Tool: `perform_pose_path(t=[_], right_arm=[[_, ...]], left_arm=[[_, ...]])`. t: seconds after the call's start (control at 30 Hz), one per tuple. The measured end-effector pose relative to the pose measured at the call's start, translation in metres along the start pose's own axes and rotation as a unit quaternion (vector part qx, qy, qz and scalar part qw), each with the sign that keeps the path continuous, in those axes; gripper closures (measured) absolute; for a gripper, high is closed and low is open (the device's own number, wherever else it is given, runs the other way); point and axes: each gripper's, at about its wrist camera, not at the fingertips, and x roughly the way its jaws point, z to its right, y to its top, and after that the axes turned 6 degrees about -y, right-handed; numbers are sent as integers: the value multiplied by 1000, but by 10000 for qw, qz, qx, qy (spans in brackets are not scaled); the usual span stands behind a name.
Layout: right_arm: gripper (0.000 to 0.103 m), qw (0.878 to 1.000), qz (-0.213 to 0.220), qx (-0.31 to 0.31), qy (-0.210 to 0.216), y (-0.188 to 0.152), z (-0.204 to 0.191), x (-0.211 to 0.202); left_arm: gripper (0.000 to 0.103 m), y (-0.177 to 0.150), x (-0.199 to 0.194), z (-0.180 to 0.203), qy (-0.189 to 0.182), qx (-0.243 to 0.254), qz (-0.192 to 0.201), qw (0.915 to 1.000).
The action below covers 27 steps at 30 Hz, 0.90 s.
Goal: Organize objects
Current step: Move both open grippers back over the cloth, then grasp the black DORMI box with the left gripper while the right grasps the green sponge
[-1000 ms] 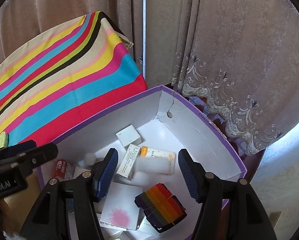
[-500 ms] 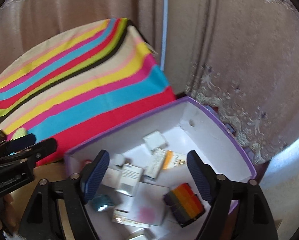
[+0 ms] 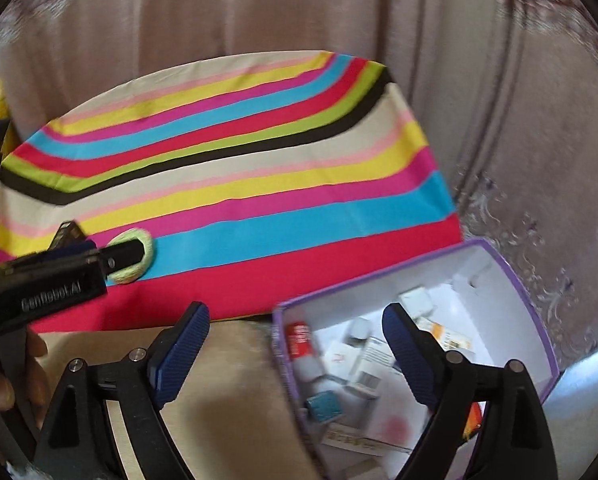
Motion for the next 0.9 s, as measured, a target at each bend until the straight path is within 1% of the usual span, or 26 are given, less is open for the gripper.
perform_pose_path(t=[0.07, 0.13, 0.27, 0.37, 0.47, 0.67, 0.8, 0.9], right_arm=[[14, 9999, 3, -114, 85, 1, -13, -1], [14, 9990, -61, -273, 347, 2, -31, 0], [14, 9964, -152, -469, 695, 3, -60, 7], [14, 9951, -180, -629, 744, 8, -81, 12], [14, 9942, -200, -741, 750, 13, -98, 18], [14, 9904, -414, -1042, 807, 22, -133, 42], [14, 9878, -477, -1218, 843, 28, -151, 55], [14, 9868, -571, -1275, 815, 33, -161, 68]], left_arm=[[29, 0, -5, -19, 104, -149, 38, 9998], [29, 0, -11, -40, 216, -333, 57, 9992], [29, -4, -20, -79, 413, -670, 70, 9969], [29, -5, -25, -102, 574, -769, 54, 9954], [29, -2, -22, -118, 735, -742, -30, 9945], [29, 3, -13, -144, 861, -906, -158, 9920], [29, 6, -2, -157, 837, -1093, -226, 9902], [29, 10, 8, -160, 895, -1008, -312, 9904]])
